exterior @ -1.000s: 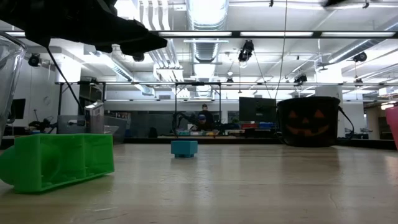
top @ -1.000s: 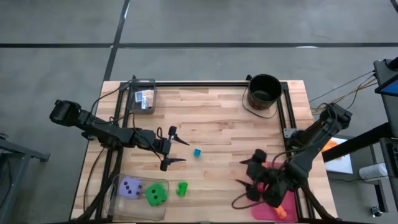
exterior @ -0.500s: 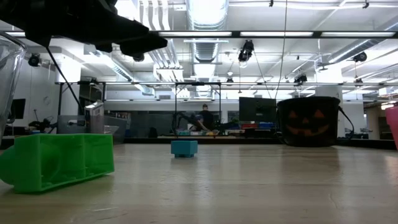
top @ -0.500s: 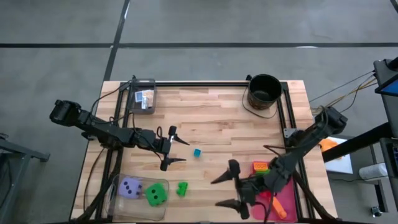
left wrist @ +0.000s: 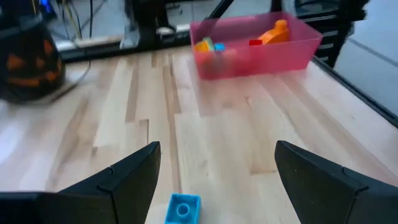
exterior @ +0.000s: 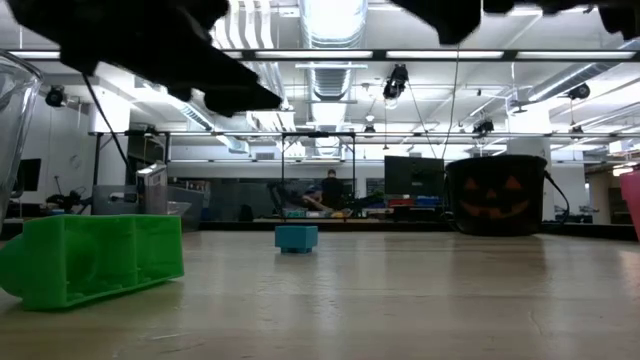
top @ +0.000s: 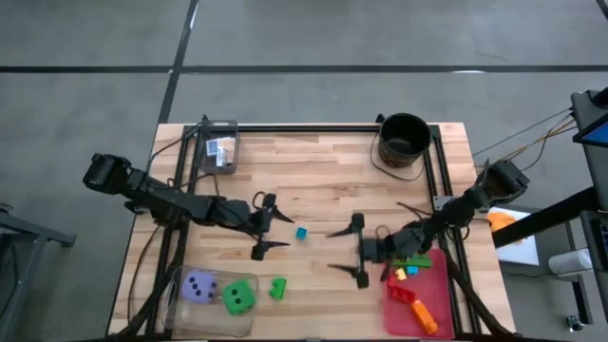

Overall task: Pick & Place Toys
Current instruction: Put the light blue game piece into the pink bin

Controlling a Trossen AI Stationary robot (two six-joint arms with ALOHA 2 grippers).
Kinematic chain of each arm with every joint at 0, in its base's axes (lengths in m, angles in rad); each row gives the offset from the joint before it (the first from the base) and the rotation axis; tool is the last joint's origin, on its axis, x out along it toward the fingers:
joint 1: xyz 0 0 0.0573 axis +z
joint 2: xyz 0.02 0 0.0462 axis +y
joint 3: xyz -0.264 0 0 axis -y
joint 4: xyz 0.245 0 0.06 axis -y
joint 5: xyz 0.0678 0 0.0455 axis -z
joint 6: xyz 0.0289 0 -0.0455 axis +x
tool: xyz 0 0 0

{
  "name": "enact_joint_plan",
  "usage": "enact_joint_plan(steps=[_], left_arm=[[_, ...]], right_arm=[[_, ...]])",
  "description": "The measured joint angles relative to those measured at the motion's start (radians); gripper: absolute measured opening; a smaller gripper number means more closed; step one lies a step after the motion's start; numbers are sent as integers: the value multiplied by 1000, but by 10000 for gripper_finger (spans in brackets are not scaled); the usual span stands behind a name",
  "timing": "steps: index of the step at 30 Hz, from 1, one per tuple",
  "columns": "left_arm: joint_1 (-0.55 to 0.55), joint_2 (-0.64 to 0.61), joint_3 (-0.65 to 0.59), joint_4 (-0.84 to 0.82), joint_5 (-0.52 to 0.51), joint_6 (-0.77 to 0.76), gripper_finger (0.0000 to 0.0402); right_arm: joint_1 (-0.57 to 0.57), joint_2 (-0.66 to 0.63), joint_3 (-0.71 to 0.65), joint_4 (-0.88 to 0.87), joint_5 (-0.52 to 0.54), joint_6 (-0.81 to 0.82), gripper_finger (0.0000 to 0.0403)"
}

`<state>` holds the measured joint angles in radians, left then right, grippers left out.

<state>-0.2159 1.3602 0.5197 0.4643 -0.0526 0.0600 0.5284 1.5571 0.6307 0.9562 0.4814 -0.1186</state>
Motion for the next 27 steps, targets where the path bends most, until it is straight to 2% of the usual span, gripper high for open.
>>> enact_joint_plan(steps=[6, 11, 16, 21, 27], left_arm=[[17, 155, 150, -145, 0, -35, 316], [17, 319, 291, -336, 0, 38, 316], [28, 444, 411, -455, -14, 97, 316], [62, 496, 461, -519, -79, 100, 316], [100, 505, 455, -547, -79, 97, 316]], right_arm=[[-13, -80, -89, 19, 49, 64, 349], [-10, -99, -104, 14, 54, 76, 349], [-7, -100, -107, 3, 53, 86, 349], [-7, -99, -107, -1, 53, 90, 349], [-7, -95, -106, -4, 53, 97, 349]])
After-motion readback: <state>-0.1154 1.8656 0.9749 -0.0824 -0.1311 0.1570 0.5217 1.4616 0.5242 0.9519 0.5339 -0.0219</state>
